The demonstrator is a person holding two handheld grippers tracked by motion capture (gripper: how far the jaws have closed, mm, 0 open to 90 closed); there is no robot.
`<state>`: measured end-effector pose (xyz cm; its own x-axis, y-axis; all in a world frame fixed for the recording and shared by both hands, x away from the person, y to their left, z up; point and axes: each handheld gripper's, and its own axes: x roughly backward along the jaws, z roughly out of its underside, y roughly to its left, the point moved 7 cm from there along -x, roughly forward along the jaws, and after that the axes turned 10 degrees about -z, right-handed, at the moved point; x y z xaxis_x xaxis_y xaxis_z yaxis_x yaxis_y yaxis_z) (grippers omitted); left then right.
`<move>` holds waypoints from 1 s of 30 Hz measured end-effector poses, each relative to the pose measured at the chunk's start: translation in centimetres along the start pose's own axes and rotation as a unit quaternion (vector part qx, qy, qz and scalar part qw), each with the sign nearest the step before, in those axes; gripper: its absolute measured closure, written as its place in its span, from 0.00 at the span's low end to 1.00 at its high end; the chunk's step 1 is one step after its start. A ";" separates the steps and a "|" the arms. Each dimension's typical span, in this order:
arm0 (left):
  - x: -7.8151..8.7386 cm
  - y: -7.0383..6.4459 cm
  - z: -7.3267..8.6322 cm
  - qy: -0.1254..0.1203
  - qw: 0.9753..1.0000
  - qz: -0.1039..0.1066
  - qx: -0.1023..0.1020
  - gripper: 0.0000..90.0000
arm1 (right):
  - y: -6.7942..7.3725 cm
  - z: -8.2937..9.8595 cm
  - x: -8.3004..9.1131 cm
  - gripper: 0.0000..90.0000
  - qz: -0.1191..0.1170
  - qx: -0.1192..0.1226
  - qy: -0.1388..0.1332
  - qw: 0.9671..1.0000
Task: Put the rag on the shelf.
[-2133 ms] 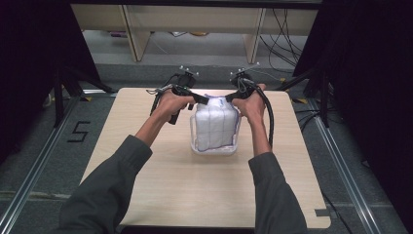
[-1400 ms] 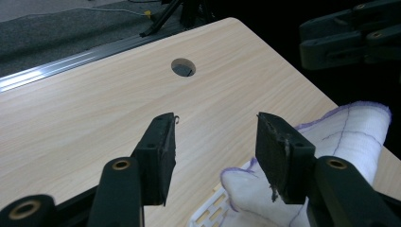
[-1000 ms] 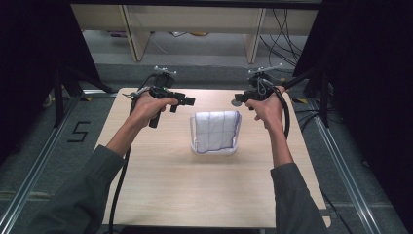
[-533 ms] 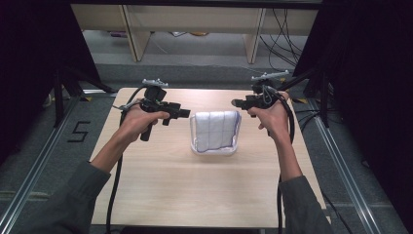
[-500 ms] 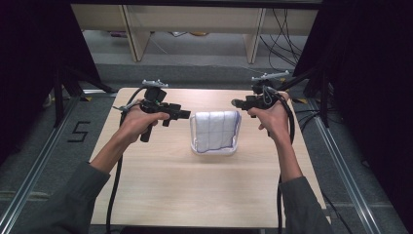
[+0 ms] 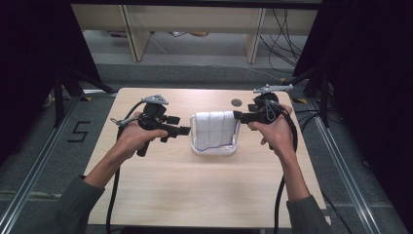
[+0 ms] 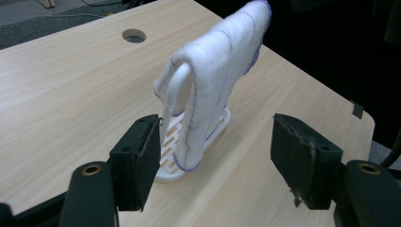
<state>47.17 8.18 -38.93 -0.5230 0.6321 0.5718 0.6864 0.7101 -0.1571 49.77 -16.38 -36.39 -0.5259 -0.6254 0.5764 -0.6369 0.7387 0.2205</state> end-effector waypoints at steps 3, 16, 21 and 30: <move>0.3 -0.1 1.1 0.002 1.000 0.000 -0.001 0.36 | 0.3 0.9 0.3 0.39 -0.001 0.005 -0.001 1.000; 1.0 -1.0 5.8 0.011 1.000 0.006 -0.011 0.34 | 1.2 5.0 0.3 0.33 -0.012 0.005 -0.006 1.000; 1.3 -1.5 7.6 0.007 1.000 0.002 -0.019 0.33 | 1.6 6.0 0.2 0.32 -0.010 0.005 0.000 1.000; 1.4 -2.6 10.5 0.003 0.999 0.004 -0.033 0.33 | 3.1 8.4 0.1 0.31 -0.021 0.018 0.011 1.000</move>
<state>39.38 10.49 -46.18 -0.5145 0.6355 0.5757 0.7221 0.6832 -0.1088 43.03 -16.24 -42.28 -0.4870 -0.6494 0.5841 -0.6783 0.7025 0.2155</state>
